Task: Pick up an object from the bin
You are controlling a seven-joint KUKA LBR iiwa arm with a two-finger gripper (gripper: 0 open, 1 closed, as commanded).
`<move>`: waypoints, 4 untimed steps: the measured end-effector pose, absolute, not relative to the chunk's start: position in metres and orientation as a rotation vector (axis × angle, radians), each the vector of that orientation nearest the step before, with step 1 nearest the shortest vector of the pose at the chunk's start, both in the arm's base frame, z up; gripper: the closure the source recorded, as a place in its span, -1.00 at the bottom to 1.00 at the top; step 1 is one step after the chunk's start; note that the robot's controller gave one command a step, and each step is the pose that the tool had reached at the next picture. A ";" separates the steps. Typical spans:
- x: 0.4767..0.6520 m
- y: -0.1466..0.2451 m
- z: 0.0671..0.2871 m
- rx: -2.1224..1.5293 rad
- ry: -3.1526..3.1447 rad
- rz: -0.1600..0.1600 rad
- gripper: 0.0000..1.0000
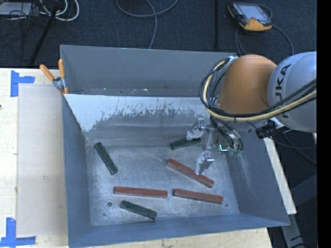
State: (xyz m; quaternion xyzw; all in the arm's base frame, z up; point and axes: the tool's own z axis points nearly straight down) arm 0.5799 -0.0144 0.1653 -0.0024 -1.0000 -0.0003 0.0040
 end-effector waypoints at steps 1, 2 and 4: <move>0.582 -0.014 0.170 -0.007 -3.141 0.000 -1.00; 0.575 -0.010 0.077 -0.047 -3.152 -0.002 1.00; 0.605 -0.004 0.243 -0.045 -3.148 -0.001 1.00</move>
Offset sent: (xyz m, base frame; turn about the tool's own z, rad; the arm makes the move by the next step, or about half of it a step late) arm -0.0095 0.0042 -0.0944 0.0257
